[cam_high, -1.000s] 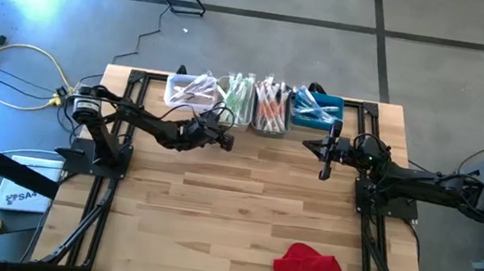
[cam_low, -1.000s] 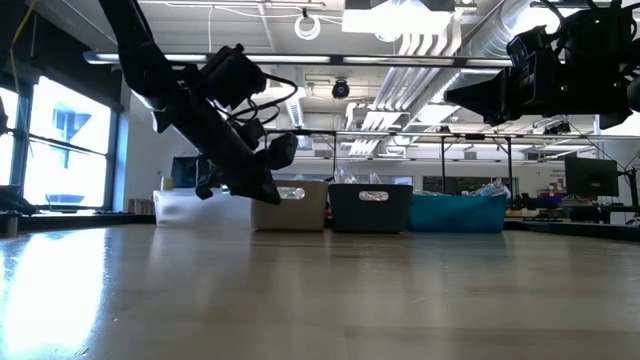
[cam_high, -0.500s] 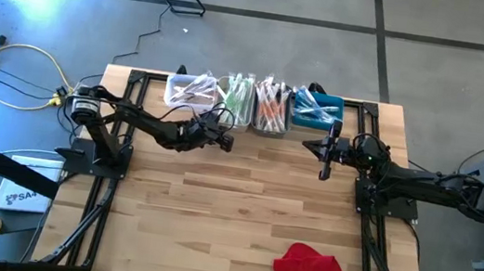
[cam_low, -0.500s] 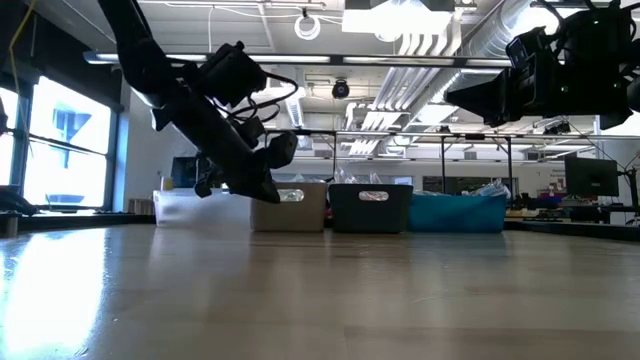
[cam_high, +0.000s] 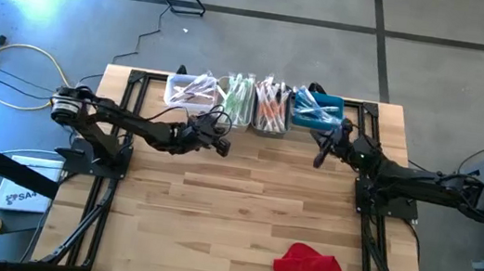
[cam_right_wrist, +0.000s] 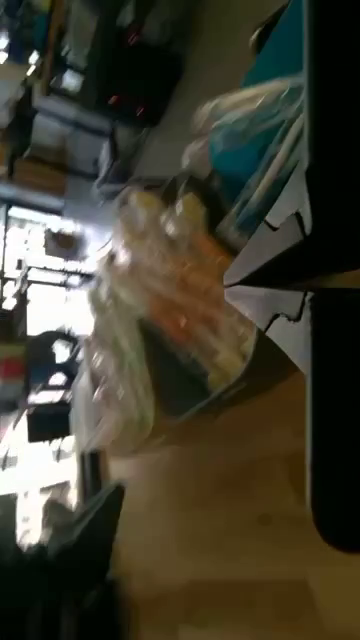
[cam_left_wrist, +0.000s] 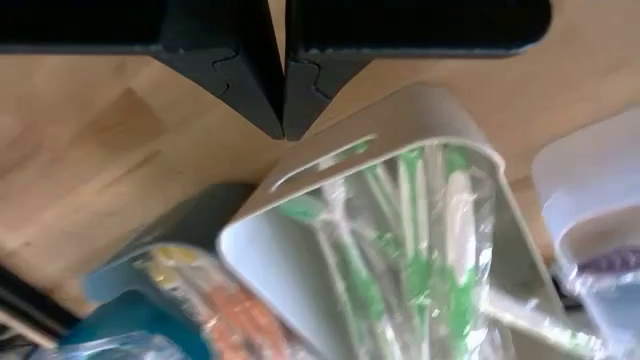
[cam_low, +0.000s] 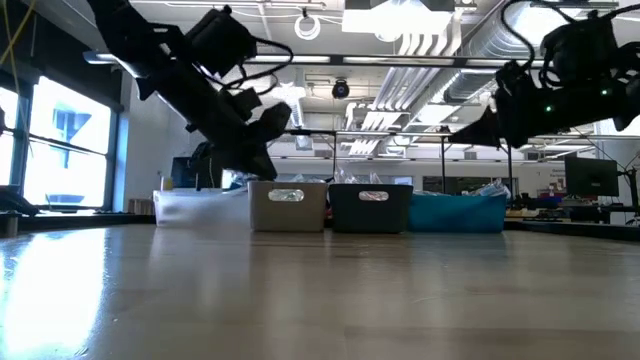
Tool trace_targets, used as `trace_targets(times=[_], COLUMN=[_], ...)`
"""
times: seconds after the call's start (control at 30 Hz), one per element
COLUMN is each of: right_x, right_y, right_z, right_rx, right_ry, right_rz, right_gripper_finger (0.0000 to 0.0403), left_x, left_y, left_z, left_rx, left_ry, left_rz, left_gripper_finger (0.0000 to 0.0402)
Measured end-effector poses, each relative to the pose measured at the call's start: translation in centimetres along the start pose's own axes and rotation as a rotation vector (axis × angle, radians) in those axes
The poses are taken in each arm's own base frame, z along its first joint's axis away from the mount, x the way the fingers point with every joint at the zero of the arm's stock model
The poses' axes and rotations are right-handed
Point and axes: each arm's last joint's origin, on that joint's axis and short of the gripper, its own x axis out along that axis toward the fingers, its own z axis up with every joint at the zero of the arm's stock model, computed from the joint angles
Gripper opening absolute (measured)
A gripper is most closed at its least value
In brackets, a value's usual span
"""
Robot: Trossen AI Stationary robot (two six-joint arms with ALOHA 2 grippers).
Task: Pick & Place Toothbrushes
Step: Adjust the bins on the table
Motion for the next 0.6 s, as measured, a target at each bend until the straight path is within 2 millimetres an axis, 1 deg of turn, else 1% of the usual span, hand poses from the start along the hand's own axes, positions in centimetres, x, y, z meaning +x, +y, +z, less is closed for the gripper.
trace_targets(times=[0.13,0.3,0.4,0.6], right_x=[0.4,0.4,0.1,-0.1], right_y=[-0.5,-1.4,-2.0,-3.2], right_z=[-0.1,-0.4,-1.1,-2.3], right_rx=[0.036,0.146,0.189,0.254], right_ry=[0.153,0.315,0.394,0.493], right_rz=[-0.162,-0.237,-0.289,-0.384], right_gripper_finger=[0.0002,0.0002,0.0002,0.0002], left_x=[-0.5,-0.6,-0.6,-0.6], left_y=[-0.2,-0.2,-0.2,-0.3], left_z=[0.3,0.4,0.4,0.5], left_rx=[0.01,0.012,0.012,0.022], left_ry=[-0.012,-0.013,-0.013,-0.025], left_rz=[-0.018,-0.019,-0.019,-0.025], left_gripper_finger=[0.0,0.0,0.0,0.0])
